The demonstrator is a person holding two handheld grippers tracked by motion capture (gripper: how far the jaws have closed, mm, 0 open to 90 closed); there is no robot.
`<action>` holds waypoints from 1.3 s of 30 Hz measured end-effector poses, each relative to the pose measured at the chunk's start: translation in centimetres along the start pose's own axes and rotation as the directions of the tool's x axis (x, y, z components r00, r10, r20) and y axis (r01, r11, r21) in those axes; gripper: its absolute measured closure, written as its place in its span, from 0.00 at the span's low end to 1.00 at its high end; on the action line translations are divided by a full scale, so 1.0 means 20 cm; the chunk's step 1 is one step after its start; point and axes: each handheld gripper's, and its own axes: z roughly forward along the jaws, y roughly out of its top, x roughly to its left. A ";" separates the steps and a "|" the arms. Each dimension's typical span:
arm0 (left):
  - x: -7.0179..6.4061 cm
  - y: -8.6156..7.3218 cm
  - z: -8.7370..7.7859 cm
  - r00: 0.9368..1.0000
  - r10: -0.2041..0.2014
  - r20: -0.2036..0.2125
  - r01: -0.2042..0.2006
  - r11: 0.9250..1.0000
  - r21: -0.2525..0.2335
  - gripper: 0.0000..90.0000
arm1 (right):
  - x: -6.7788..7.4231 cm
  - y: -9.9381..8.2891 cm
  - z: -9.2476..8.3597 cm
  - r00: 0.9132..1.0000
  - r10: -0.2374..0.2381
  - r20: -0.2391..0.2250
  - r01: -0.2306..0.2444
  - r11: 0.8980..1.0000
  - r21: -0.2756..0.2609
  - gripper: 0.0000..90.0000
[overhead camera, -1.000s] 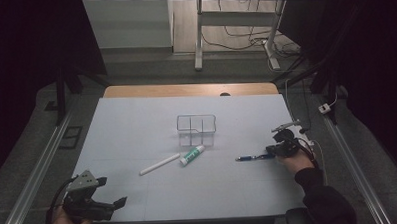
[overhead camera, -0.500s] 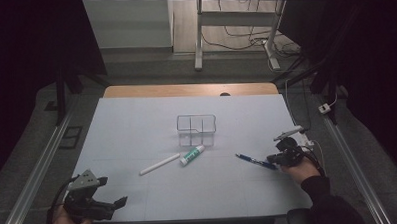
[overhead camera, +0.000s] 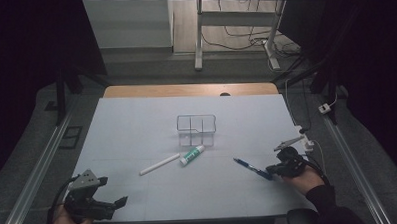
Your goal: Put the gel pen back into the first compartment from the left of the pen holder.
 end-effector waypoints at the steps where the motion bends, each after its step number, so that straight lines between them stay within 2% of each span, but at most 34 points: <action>1: 0.00 0.00 0.00 1.000 0.000 0.000 0.000 1.000 0.000 0.03 | 0.01 0.00 0.00 1.000 -0.003 -0.004 0.003 1.000 0.003 0.99; 9: 0.00 0.00 0.00 1.000 0.000 0.001 0.000 1.000 -0.002 0.03 | 0.10 -0.02 0.00 0.998 -0.057 -0.020 0.057 0.998 0.032 0.99; 11: 0.00 0.00 0.00 1.000 0.000 -0.001 0.000 1.000 -0.002 0.03 | 0.11 -0.02 -0.01 0.998 -0.063 -0.003 0.063 0.998 0.025 0.99; 13: 0.00 0.00 0.00 1.000 0.000 -0.001 0.000 1.000 -0.002 0.03 | 0.10 -0.01 -0.03 0.998 -0.059 0.032 0.060 0.998 -0.006 0.94; 17: 0.00 0.00 0.00 1.000 -0.001 0.001 0.001 1.000 -0.001 0.03 | 0.11 0.01 -0.07 0.996 -0.027 0.087 0.035 0.995 -0.088 0.72; 19: 0.00 0.00 0.00 1.000 -0.001 -0.001 0.001 1.000 -0.001 0.03 | 0.12 0.02 -0.07 0.995 -0.013 0.096 0.023 0.994 -0.109 0.56; 22: 0.00 0.00 0.00 1.000 -0.002 -0.001 0.002 1.000 -0.001 0.03 | 0.13 0.06 -0.04 0.995 -0.009 0.101 0.022 0.992 -0.128 0.32; 24: 0.00 0.00 0.00 1.000 -0.002 0.000 0.002 1.000 -0.002 0.03 | 0.15 0.08 -0.02 0.994 -0.023 0.110 0.036 0.993 -0.115 0.17; 27: 0.00 0.00 0.00 1.000 -0.003 0.000 0.003 1.000 -0.002 0.03 | 0.16 0.12 0.01 0.992 -0.038 0.122 0.051 0.993 -0.105 0.02; 31: 0.00 0.00 0.00 1.000 -0.002 0.000 0.002 1.000 -0.002 0.03 | 0.19 0.16 0.05 0.990 -0.064 0.125 0.077 0.992 -0.104 0.00; 34: 0.00 0.00 0.00 1.000 -0.002 0.000 0.002 1.000 -0.002 0.03 | 0.20 0.21 0.08 0.993 -0.063 0.097 0.073 0.992 -0.098 0.00; 36: 0.00 0.00 0.00 1.000 -0.001 0.000 0.001 1.000 -0.003 0.03 | 0.22 0.24 0.13 0.993 -0.070 0.094 0.077 0.994 -0.073 0.00; 39: 0.00 0.00 0.00 1.000 -0.002 0.000 0.002 1.000 -0.005 0.03 | 0.23 0.26 0.20 0.988 -0.099 0.119 0.102 0.995 -0.015 0.00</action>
